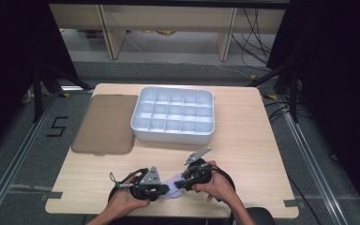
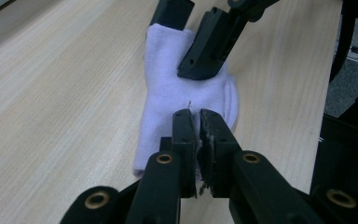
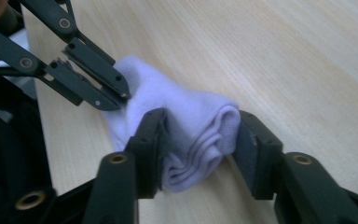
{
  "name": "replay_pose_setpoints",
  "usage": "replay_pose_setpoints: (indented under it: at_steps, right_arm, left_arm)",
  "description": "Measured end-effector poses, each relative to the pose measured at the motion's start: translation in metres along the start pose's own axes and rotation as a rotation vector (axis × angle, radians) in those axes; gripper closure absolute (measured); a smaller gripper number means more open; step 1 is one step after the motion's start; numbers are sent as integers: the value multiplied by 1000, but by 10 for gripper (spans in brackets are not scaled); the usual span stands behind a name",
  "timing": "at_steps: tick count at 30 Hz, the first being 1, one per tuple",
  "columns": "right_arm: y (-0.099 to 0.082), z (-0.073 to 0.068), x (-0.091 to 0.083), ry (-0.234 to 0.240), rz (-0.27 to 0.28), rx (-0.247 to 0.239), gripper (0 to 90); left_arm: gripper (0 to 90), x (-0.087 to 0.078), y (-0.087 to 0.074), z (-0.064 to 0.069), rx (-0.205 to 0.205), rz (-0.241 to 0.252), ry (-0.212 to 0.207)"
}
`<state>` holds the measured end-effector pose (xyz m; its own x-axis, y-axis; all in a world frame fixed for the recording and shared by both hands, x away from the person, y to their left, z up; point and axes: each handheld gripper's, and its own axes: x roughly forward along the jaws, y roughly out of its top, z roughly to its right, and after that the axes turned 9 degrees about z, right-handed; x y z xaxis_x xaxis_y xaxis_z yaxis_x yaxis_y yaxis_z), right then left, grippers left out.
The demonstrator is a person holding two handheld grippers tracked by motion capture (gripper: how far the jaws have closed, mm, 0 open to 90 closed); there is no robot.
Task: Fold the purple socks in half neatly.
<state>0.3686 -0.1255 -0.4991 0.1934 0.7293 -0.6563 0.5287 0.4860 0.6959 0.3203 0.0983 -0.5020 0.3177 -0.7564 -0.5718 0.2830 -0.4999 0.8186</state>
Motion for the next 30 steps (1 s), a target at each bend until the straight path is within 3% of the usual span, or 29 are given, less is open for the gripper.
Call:
replay_pose_setpoints:
  at_steps: [1,2,5,6,7,9,11,13,18,22,23,24,25,26,29,30]
  right_arm:
    - [0,0,0,0,0,0,591]
    - [-1,1,0,5,8,25,618]
    - [-2,0,-1,7,15,31,651]
    - [-2,0,-1,7,15,31,651]
    - [-2,0,-1,5,18,34,657]
    - [-3,-1,-2,1,21,34,667]
    - [-3,-3,-2,-6,26,20,679]
    - [-3,-5,-2,-14,30,28,682]
    - [-3,-8,-3,-34,30,-8,690]
    - [-3,-11,-2,-47,35,-28,690]
    - [-3,-12,-3,-64,37,-21,691]
    - [-4,-13,-2,-55,43,-6,691]
    - [-4,-13,-2,-55,43,-6,691]
    - [-3,-13,-2,-70,33,-29,691]
    - [-2,-14,-2,-72,36,-36,691]
    - [-2,-15,-1,-80,38,-50,693]
  left_arm:
    - [824,0,0,0,0,0,0]
    - [804,0,-1,1,-35,21,-13]
    - [703,-3,-1,-1,-32,23,-32]
    - [703,-3,-2,2,-66,38,-24]
    - [676,-5,-1,1,-52,42,-28]
    - [569,-8,-2,0,-62,57,-22]
    - [512,-15,-4,-2,-98,73,0]
    - [460,-18,-5,-3,-95,78,7]
    - [383,-38,-21,-13,-171,78,63]
    - [349,-44,-27,-17,-185,79,89]
    - [341,-47,-29,-18,-175,47,113]
    - [331,-49,-32,-22,-138,16,148]
    - [327,-49,-32,-22,-138,16,148]
    - [319,-52,-35,-25,-141,3,180]
    - [307,-54,-37,-30,-141,0,179]
    - [293,-53,-40,-32,-170,9,208]
